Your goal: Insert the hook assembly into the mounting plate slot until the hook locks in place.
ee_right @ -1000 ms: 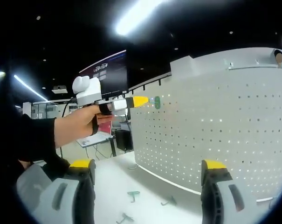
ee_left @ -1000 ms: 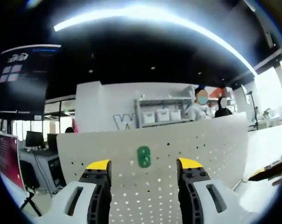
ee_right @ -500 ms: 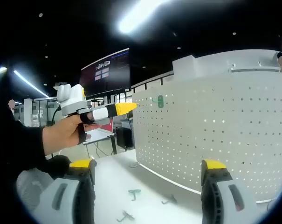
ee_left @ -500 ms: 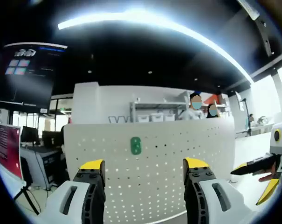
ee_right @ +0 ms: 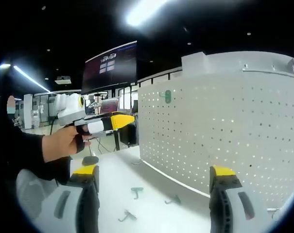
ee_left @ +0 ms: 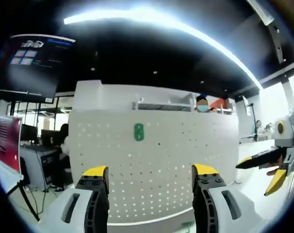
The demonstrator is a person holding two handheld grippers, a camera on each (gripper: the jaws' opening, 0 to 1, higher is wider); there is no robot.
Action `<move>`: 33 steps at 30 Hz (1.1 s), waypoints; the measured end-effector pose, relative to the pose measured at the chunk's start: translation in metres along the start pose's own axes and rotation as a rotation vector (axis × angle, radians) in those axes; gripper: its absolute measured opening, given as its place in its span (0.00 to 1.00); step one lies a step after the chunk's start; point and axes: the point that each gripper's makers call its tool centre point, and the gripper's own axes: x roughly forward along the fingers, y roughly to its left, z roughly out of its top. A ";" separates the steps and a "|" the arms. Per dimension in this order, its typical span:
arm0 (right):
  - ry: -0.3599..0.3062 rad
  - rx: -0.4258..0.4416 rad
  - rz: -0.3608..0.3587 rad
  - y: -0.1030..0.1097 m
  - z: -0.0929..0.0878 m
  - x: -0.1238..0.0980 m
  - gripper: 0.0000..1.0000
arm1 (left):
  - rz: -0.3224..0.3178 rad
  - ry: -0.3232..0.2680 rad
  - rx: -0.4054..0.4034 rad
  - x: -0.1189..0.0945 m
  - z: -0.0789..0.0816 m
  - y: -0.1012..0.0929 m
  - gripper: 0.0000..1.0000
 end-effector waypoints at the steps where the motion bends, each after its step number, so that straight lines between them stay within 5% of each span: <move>1: 0.011 -0.002 -0.001 -0.001 -0.003 0.002 0.91 | -0.003 0.003 0.005 0.000 -0.002 -0.001 0.70; 16: 0.088 -0.024 -0.032 -0.021 -0.023 0.024 0.78 | -0.064 0.072 0.010 0.001 -0.036 -0.010 0.68; 23: 0.124 -0.043 -0.041 -0.034 -0.032 0.045 0.61 | -0.081 0.083 0.006 0.000 -0.038 -0.012 0.69; 33: 0.271 -0.146 -0.011 -0.037 -0.068 0.080 0.31 | -0.064 0.091 0.003 -0.001 -0.041 -0.003 0.68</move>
